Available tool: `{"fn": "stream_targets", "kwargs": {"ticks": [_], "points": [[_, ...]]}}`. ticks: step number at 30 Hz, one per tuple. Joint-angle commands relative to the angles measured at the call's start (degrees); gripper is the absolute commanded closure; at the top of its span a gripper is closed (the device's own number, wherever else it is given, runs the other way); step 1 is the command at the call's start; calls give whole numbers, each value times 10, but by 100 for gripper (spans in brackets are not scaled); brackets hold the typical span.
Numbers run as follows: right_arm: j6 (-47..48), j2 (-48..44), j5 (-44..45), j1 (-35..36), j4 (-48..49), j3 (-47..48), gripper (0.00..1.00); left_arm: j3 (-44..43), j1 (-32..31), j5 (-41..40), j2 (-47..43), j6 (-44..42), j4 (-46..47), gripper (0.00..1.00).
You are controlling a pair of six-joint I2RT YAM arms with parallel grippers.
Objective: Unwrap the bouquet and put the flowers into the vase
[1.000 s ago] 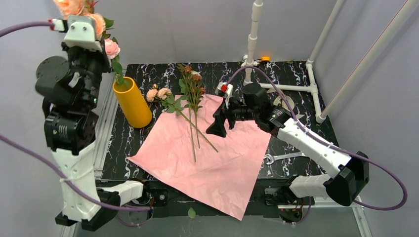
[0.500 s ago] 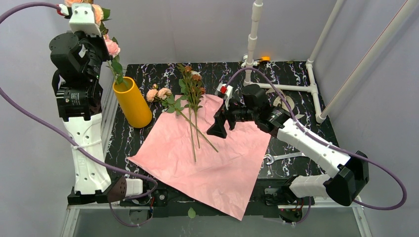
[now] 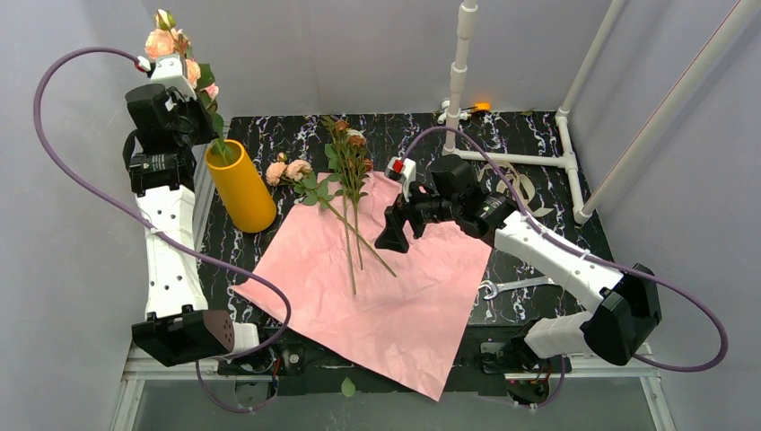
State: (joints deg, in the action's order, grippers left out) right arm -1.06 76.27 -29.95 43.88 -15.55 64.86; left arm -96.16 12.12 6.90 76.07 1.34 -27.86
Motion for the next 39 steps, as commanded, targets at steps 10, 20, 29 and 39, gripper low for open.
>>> {"fn": "stream_targets", "kwargs": {"ticks": [10,20,29,39], "points": [[10,21,18,-1,-6,26,2,92,22,21,-37,27,20,75],[9,41,44,-2,-11,36,2,86,23,17,-87,47,-50,26],[2,88,126,-1,-22,59,2,92,24,47,-173,84,-127,2],[-59,215,194,-1,-34,156,19,166,24,117,-243,79,-142,2]]}}
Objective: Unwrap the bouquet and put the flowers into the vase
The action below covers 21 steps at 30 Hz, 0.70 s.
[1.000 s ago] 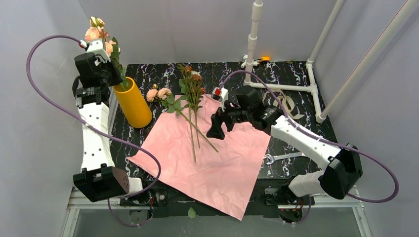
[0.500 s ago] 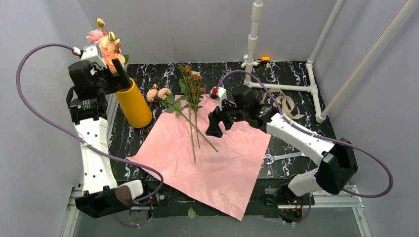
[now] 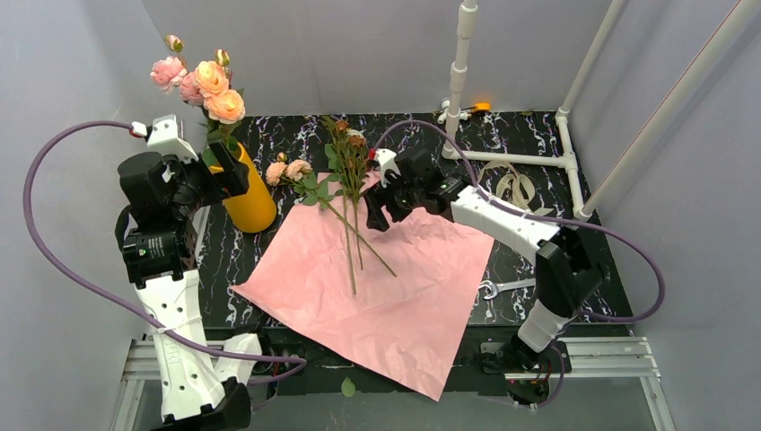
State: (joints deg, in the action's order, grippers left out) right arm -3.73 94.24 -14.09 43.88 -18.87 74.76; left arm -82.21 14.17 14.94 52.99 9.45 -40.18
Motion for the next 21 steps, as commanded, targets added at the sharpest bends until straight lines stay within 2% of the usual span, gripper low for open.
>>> {"fn": "stream_targets", "kwargs": {"ticks": [1,13,21], "points": [[-39,51,36,-2,-2,68,22,33,3,41,-17,-4,-18,2],[-78,175,16,13,14,167,46,63,3,63,-55,-22,-15,2],[-110,236,51,31,18,219,47,74,4,90,-80,-13,-16,2]]}}
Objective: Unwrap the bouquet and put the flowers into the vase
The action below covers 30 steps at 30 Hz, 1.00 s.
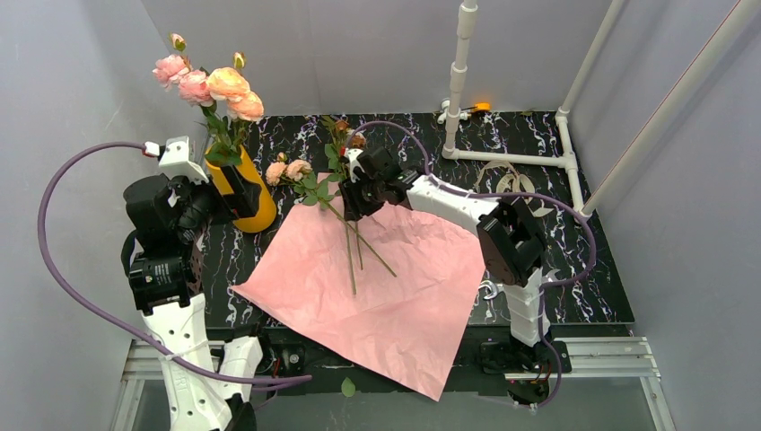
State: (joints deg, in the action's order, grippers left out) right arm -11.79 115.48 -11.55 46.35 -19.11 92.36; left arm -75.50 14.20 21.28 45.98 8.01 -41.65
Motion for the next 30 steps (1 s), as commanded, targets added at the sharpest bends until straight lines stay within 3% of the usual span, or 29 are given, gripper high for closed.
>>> {"fn": "stream_targets", "kwargs": {"ticks": [1,4,18,27,30], "points": [[-43,31,38,7,25,46,48,7,3,28,-12,2,-1,2],[-89,51,84,8,40,55,56,7,3,33,-16,5,-1,2],[-157,158,135,7,44,150,61,10,3,43,-35,17,3,2],[-231,169,49,-20,55,140,72,12,3,51,-40,21,-1,2],[-272,150,0,-38,84,104,83,9,3,56,-34,30,-1,2]]}}
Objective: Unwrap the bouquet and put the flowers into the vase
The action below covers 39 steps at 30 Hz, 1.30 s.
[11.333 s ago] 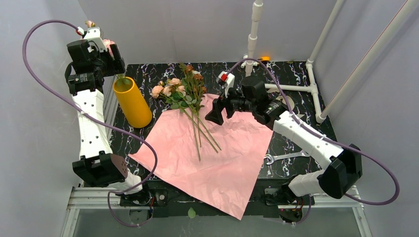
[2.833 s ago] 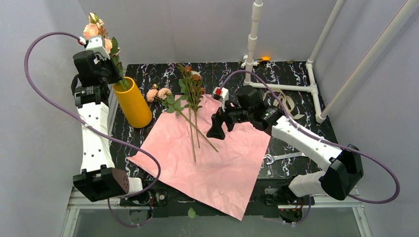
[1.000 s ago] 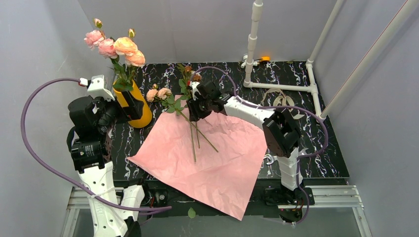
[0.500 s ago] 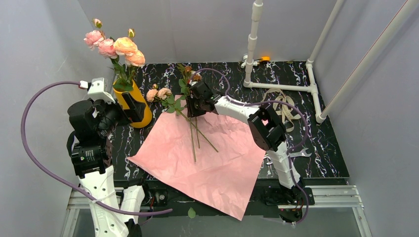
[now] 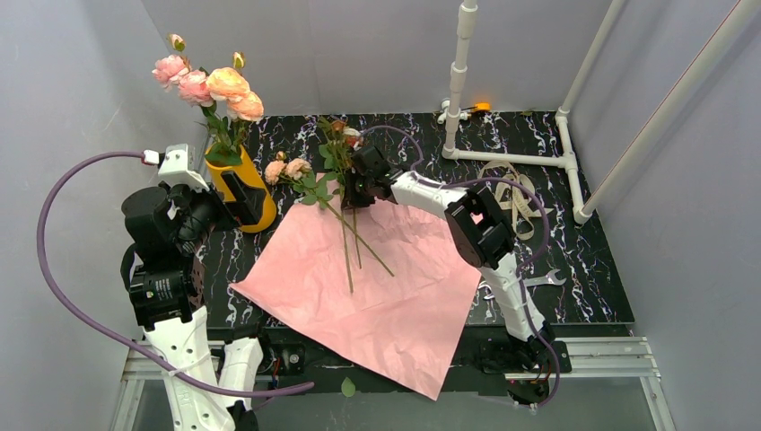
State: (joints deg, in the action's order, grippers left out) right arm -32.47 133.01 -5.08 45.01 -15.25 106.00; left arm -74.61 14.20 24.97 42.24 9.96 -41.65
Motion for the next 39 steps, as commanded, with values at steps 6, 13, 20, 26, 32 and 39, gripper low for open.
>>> {"fn": "stream_targets", "kwargs": {"ticks": [6,13,20,26,32,39], "points": [[-120,-72,-152,-50,127,-90,99,-5,3,33,17,30,1,2],[-174,-130,-208,-71,233,-171,99,-7,3,44,17,37,7,2],[-115,-130,-152,-60,161,-145,73,-6,4,49,14,42,13,2],[-95,-101,-111,-45,113,-102,61,-5,3,48,9,39,15,2],[-96,-62,-119,-42,115,-85,61,-3,3,52,3,38,17,2],[-102,-10,-132,-41,114,-53,60,-3,3,57,0,40,17,2]]}}
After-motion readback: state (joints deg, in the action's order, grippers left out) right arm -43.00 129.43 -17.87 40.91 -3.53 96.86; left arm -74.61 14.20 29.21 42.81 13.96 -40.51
